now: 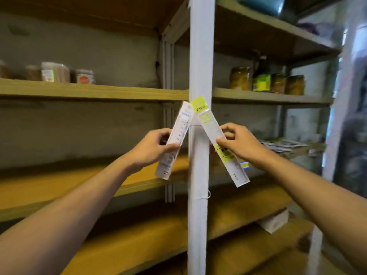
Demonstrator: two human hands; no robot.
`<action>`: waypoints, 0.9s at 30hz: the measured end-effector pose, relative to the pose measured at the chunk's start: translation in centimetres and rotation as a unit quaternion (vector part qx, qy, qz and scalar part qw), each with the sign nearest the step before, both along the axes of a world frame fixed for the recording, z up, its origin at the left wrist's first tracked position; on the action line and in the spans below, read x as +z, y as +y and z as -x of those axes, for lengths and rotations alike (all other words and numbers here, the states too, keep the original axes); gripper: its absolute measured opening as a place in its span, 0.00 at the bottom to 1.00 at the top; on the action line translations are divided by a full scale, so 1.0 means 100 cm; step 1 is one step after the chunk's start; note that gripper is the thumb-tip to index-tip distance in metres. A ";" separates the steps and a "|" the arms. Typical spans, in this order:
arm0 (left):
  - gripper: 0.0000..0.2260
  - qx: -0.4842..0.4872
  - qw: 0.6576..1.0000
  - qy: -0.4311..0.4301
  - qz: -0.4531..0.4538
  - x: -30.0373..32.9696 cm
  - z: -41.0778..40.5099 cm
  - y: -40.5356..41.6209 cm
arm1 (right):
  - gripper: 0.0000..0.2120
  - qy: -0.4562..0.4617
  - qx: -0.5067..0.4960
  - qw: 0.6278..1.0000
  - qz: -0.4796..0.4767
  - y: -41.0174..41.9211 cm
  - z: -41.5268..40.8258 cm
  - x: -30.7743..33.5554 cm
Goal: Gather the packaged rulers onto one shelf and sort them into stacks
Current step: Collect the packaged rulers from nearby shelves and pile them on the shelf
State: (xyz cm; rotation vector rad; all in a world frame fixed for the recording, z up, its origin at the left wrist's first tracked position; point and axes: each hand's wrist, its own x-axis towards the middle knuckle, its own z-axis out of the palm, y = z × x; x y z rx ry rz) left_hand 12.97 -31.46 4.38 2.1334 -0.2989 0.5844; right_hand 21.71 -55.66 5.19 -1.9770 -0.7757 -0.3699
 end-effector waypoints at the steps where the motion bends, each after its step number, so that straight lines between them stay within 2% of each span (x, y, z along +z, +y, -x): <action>1: 0.10 -0.015 1.000 -0.007 0.016 0.002 -0.012 -0.024 | 0.12 -0.005 -0.011 1.000 -0.006 -0.019 -0.004 0.001; 6: 0.14 -0.065 0.998 0.017 0.012 -0.006 -0.072 -0.128 | 0.16 0.006 -0.076 0.997 -0.012 -0.116 -0.039 -0.008; 13: 0.12 -0.020 0.997 0.063 0.027 -0.031 -0.160 -0.233 | 0.15 0.038 -0.124 0.991 0.017 -0.250 -0.091 -0.031; 15: 0.11 0.010 0.994 0.070 0.079 -0.039 -0.180 -0.257 | 0.15 0.084 -0.134 0.987 -0.010 -0.272 -0.109 -0.043; 17: 0.15 0.039 0.988 0.089 0.117 -0.050 -0.194 -0.277 | 0.16 0.123 -0.124 0.985 -0.005 -0.286 -0.123 -0.061; 23: 0.15 0.039 0.986 0.120 0.111 -0.056 -0.248 -0.307 | 0.19 0.142 -0.118 0.983 -0.012 -0.330 -0.168 -0.087; 27: 0.13 0.029 0.980 0.127 0.150 -0.053 -0.290 -0.320 | 0.19 0.145 -0.124 0.981 -0.025 -0.356 -0.201 -0.092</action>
